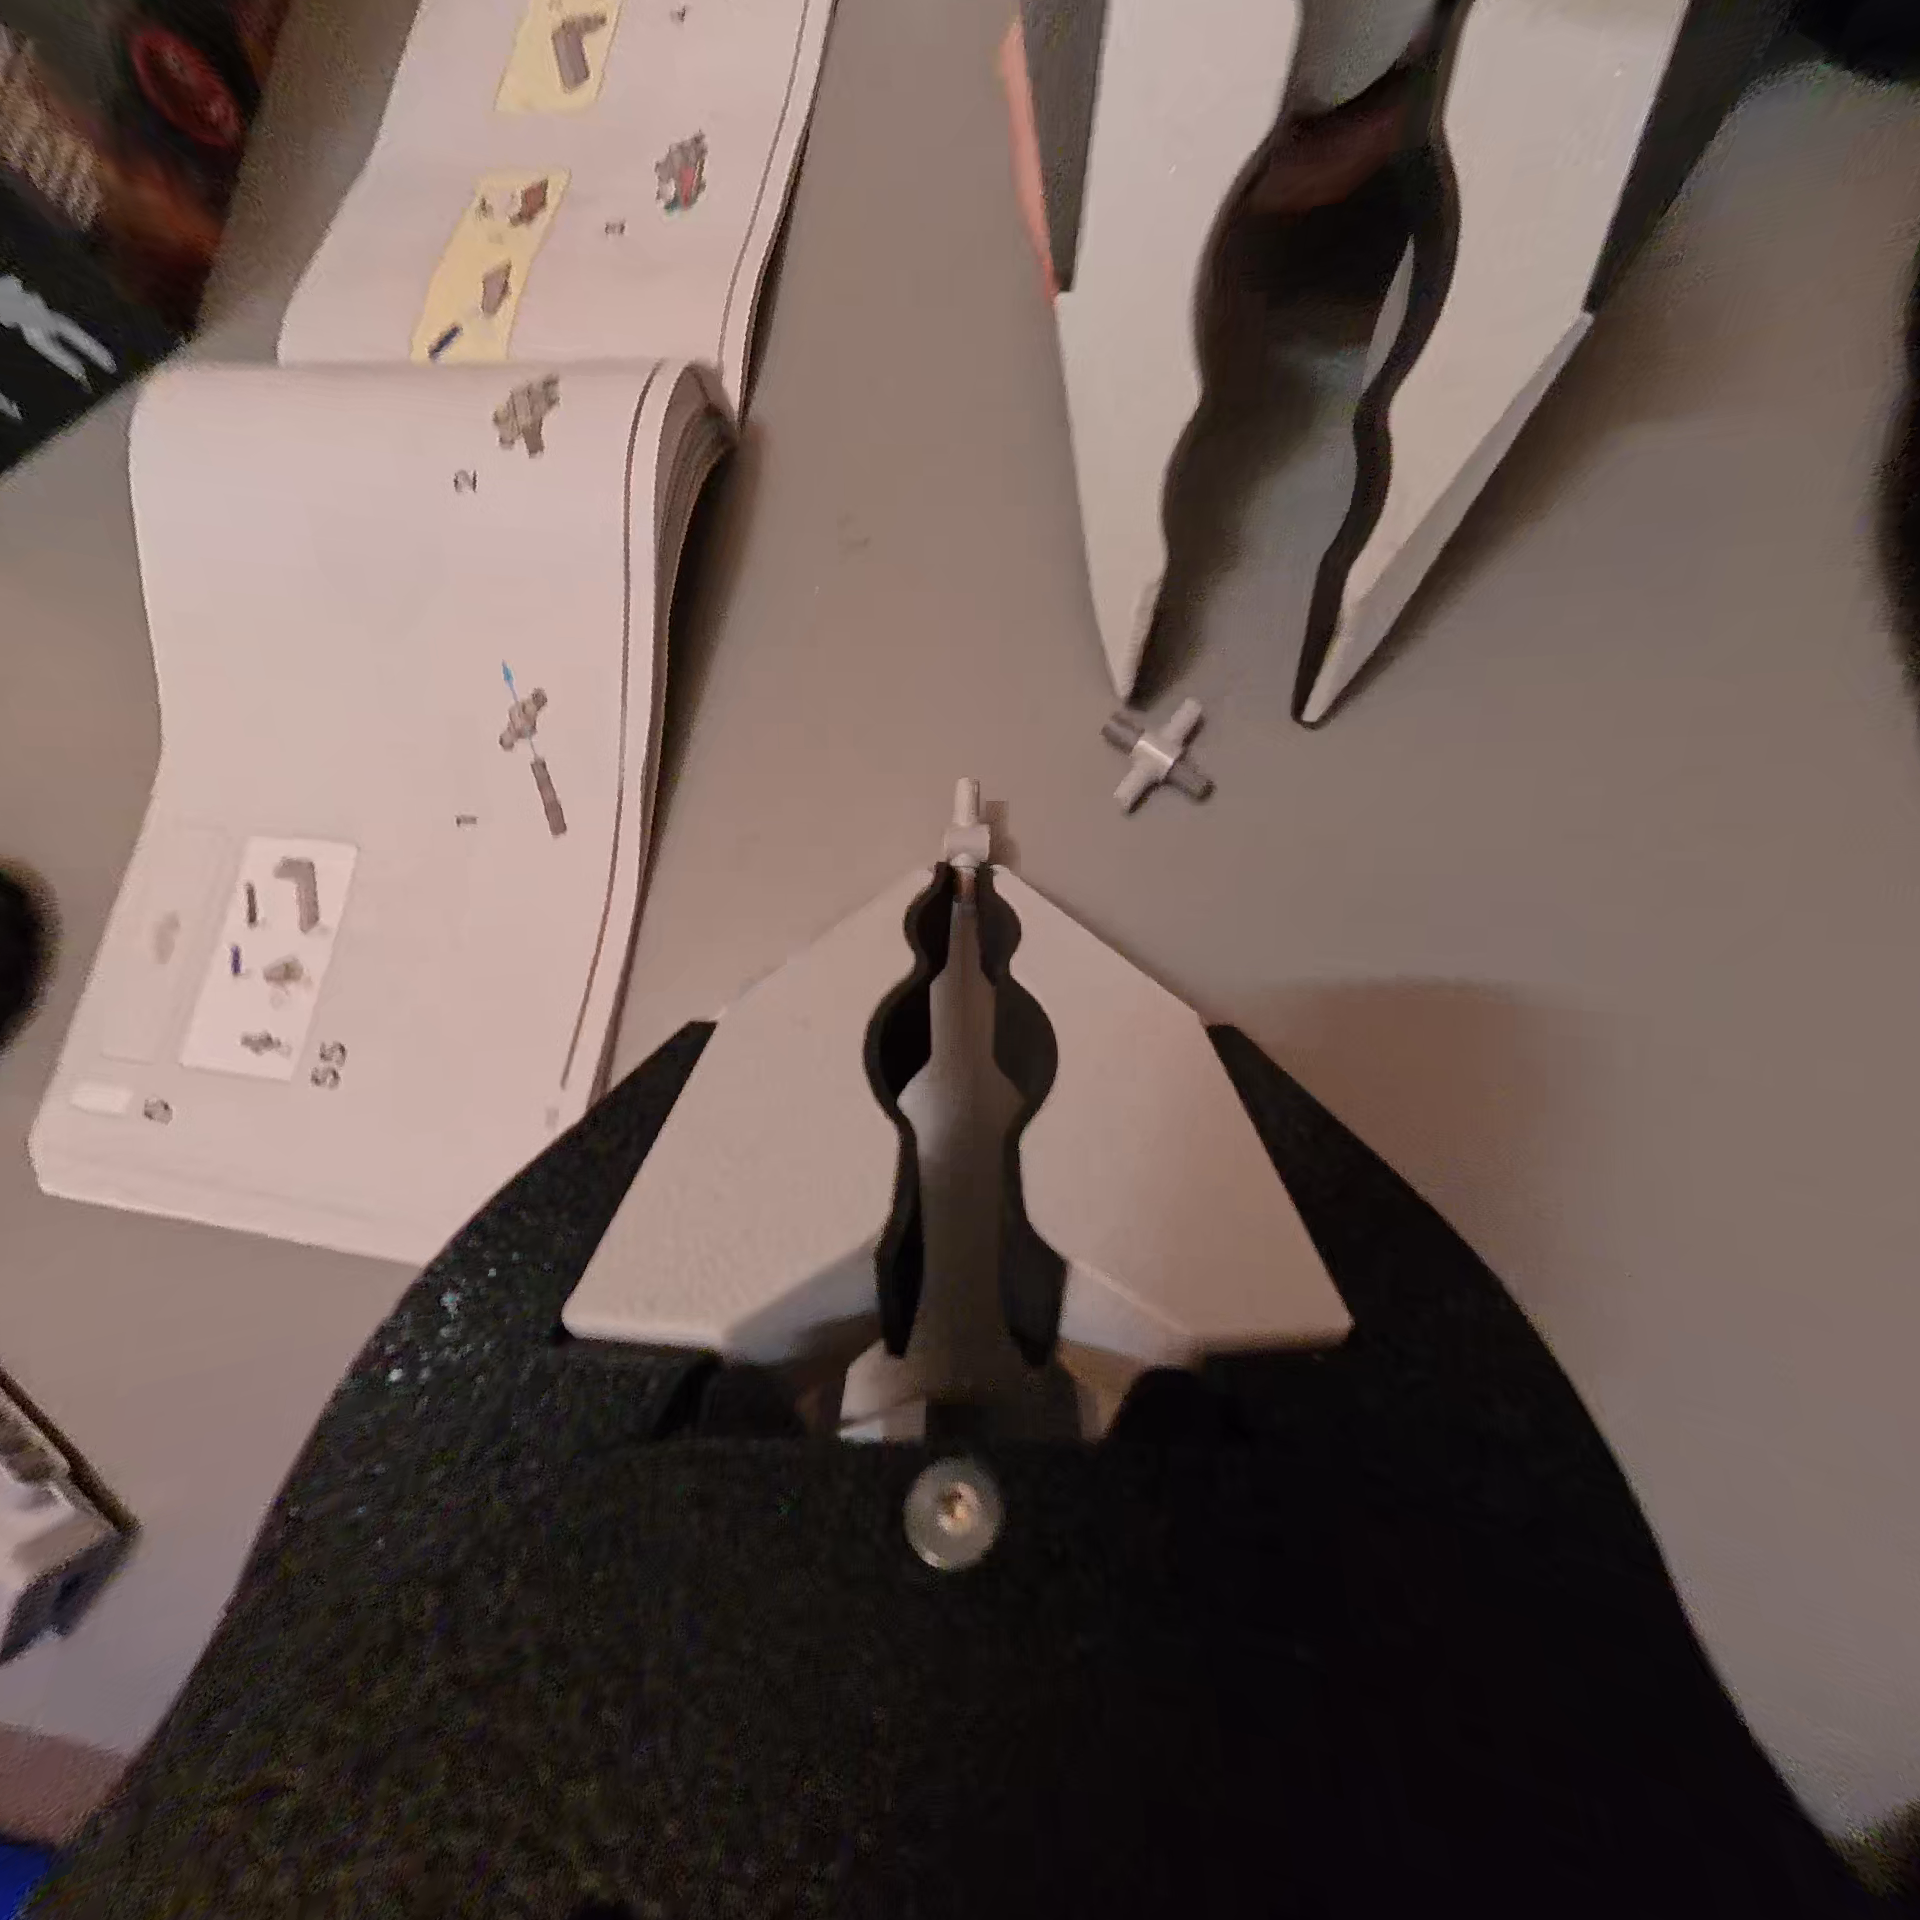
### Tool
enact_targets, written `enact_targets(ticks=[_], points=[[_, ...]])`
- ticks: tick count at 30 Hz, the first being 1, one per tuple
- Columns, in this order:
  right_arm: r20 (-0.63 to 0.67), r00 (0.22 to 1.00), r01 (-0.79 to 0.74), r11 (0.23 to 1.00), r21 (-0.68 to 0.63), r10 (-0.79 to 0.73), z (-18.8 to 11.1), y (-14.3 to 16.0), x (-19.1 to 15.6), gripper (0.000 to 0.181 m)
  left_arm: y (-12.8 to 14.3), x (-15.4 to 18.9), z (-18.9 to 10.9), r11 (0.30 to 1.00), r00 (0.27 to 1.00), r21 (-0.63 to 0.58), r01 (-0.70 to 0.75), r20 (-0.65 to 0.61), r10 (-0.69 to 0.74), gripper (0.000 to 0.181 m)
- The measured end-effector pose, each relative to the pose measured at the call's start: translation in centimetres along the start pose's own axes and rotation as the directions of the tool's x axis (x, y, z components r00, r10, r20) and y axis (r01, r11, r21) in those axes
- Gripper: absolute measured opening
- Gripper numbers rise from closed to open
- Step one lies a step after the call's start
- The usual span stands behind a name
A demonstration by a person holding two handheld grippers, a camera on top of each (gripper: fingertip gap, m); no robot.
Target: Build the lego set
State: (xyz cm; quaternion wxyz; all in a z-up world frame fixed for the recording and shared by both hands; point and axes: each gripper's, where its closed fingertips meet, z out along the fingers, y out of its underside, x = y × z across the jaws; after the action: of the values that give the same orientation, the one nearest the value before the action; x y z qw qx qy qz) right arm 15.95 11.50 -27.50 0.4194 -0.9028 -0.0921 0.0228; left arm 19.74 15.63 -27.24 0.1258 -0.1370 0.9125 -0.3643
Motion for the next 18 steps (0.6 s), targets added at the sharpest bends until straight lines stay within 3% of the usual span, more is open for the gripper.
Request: enact_targets(ticks=[8,13,18], points=[[-0.118,0.987,-0.092,0.983,0.158,0.111,-3.1,-0.6,4.8,0.025,-3.4,0.2,0.5,0.971,0.977,0.105,-0.214,0.009,0.214,0.002],[-0.08,0.996,-0.018,0.989,0.147,0.03,-2.2,-1.0,3.7,0.01,-4.2,0.7,1.0,0.954,0.962,0.131,-0.269,-0.007,0.273,0.002],[-0.084,0.996,0.004,0.989,0.15,0.008,-2.1,-1.2,3.5,0.011,-3.8,1.0,1.2,0.955,0.96,0.114,-0.274,-0.032,0.279,0.002]])
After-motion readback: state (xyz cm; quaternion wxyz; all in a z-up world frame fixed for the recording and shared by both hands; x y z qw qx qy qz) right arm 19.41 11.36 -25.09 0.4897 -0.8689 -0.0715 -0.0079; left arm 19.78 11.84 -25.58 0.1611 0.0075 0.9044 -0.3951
